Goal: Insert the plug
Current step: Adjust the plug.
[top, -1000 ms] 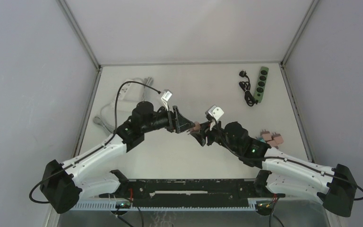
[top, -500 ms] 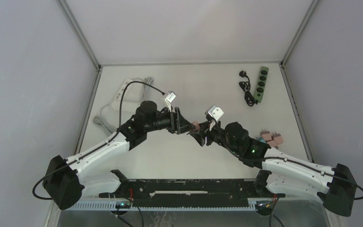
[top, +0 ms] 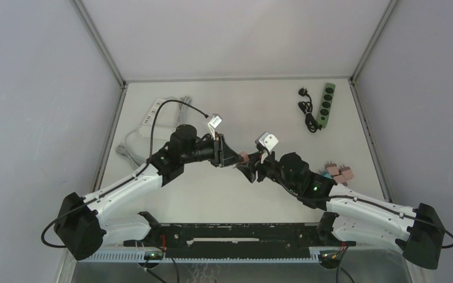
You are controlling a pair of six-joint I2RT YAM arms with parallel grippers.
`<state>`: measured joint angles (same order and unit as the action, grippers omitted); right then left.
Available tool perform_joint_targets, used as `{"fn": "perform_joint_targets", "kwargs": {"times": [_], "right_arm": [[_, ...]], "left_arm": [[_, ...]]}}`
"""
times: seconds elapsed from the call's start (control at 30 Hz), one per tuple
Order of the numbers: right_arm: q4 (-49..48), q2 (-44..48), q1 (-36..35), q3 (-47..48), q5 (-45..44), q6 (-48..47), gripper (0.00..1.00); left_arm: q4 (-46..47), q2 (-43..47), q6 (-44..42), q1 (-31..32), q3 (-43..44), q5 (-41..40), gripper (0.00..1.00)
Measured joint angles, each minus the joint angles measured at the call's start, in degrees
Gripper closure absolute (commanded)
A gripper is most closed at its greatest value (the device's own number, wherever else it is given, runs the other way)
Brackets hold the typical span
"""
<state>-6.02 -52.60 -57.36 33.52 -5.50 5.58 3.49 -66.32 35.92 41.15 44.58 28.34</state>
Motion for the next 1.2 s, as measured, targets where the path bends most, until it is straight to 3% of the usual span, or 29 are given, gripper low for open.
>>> {"fn": "perform_joint_targets", "kwargs": {"times": [0.33,0.7,0.93,1.2], "right_arm": [[0.44,2.47,1.64,-0.04,4.22,1.97,0.27],[8.13,11.91,16.48,-0.02,22.88,7.30,0.13],[10.67,12.94,24.63,0.79,38.45,8.26,0.12],[12.96,7.39,25.79,6.82,49.88,6.78,0.19]], "left_arm": [[-1.46,1.51,-6.60,0.00,0.00,-0.04,1.00],[-1.25,6.73,-16.74,0.00,0.00,1.79,1.00],[1.73,7.50,-18.84,0.00,0.00,7.37,1.00],[2.97,6.58,-20.50,0.11,0.61,14.45,1.00]]}}
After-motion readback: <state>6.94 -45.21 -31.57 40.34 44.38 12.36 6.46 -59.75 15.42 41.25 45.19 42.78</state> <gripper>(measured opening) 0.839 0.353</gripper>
